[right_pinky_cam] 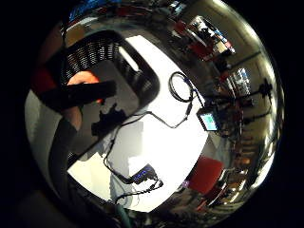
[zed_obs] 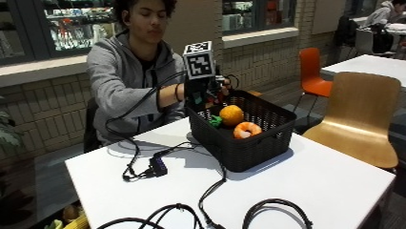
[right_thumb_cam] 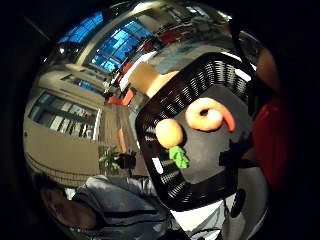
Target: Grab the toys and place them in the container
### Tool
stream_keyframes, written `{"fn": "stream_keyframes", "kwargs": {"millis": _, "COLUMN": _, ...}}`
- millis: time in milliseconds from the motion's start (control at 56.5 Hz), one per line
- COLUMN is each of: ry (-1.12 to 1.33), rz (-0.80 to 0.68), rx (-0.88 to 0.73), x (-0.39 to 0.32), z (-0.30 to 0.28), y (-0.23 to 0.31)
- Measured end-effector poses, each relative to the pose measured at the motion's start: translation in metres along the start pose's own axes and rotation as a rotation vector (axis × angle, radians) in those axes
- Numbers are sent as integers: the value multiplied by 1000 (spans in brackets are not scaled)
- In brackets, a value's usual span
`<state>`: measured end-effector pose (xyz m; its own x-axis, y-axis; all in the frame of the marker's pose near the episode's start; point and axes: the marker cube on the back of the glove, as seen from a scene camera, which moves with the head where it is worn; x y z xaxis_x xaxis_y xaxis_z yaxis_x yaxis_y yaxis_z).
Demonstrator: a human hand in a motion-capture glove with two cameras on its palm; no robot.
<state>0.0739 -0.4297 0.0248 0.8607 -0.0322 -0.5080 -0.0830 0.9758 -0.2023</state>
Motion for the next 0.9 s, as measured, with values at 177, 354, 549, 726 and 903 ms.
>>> {"fn": "stream_keyframes", "kwargs": {"millis": 177, "ry": 21, "rz": -15, "rx": -114, "x": -28, "z": 9, "y": 8}}
{"fn": "stream_keyframes", "kwargs": {"millis": 354, "ry": -16, "rz": -27, "rx": -324, "x": -36, "z": 10, "y": 33}}
{"fn": "stream_keyframes", "kwargs": {"millis": 549, "ry": -74, "rz": 33, "rx": -241, "x": -15, "z": 2, "y": 86}}
{"fn": "stream_keyframes", "kwargs": {"millis": 726, "ry": 9, "rz": 152, "rx": -250, "x": 37, "z": 26, "y": 163}}
{"fn": "stream_keyframes", "kwargs": {"millis": 903, "ry": -103, "rz": 341, "rx": -290, "x": 107, "z": 62, "y": 224}}
